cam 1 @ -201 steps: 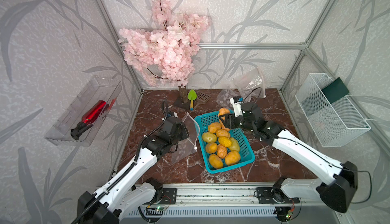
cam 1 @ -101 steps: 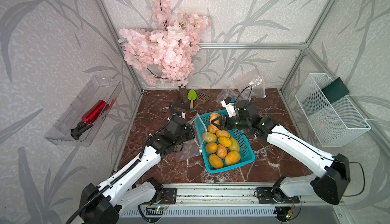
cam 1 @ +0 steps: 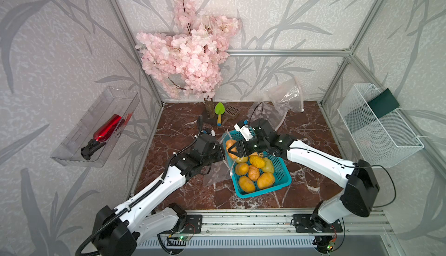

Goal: Put the potatoes into a zipper bag and zip it
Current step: Place the potato into the zipper food storage bag.

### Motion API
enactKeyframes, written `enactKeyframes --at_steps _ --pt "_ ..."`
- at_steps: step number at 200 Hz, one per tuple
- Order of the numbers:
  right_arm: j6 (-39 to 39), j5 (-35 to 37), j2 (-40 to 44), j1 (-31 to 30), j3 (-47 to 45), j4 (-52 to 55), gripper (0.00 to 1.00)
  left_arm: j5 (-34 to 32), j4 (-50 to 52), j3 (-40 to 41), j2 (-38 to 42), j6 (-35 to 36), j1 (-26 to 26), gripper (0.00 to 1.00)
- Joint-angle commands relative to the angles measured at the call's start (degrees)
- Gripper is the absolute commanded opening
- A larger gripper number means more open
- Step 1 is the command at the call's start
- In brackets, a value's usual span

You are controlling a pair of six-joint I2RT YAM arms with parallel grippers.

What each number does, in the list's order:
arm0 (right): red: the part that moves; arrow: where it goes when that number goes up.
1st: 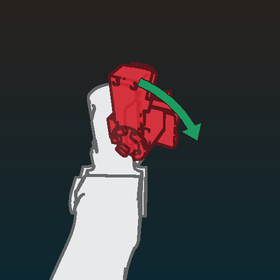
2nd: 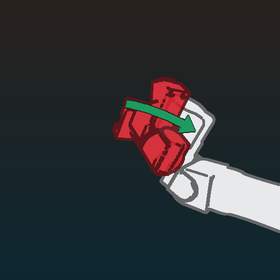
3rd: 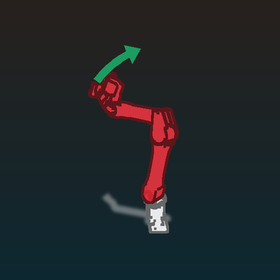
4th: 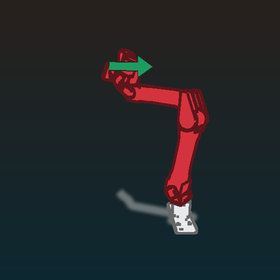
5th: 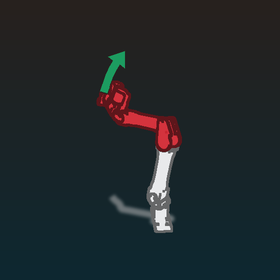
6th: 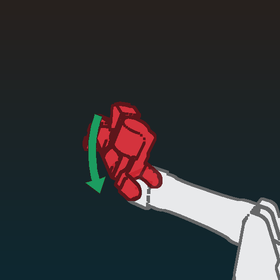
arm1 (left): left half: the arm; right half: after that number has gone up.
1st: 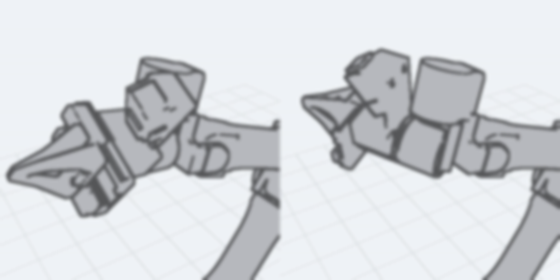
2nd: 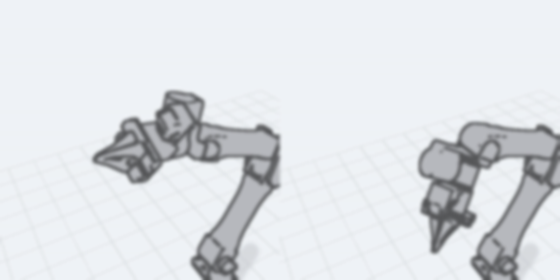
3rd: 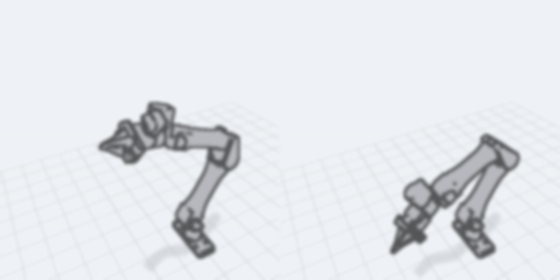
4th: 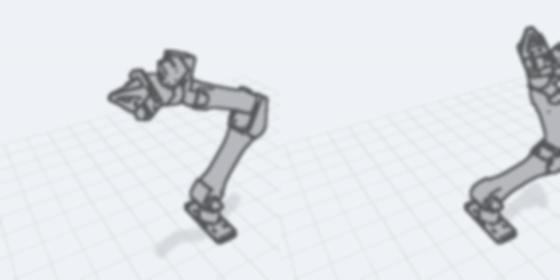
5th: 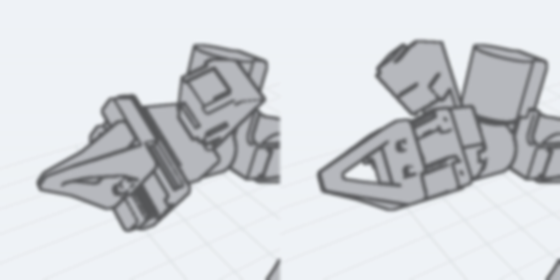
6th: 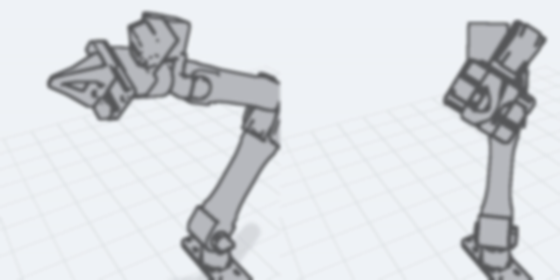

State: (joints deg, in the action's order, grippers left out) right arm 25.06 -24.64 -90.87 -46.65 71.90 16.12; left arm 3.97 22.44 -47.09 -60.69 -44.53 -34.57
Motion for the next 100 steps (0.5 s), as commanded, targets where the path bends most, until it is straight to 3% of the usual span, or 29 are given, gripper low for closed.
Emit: enactKeyframes --at_steps 1,33,66,100 --pt "-0.5 -0.6 -2.7 -1.1 2.8 -0.6 0.23 -2.0 0.7 -1.3 2.4 0.9 -0.3 0.00" --pt "-0.5 2.6 -5.6 -1.2 3.7 0.8 0.24 -3.2 1.8 -1.0 4.1 0.3 -0.2 0.00" --pt "-0.7 3.2 -6.3 -1.5 3.8 1.1 0.34 -5.6 0.9 0.7 7.0 -0.6 -0.2 0.00" --pt "-2.9 5.2 -5.6 -1.9 4.6 3.9 0.58 -7.8 1.8 1.0 10.1 -0.6 -0.2 0.00"
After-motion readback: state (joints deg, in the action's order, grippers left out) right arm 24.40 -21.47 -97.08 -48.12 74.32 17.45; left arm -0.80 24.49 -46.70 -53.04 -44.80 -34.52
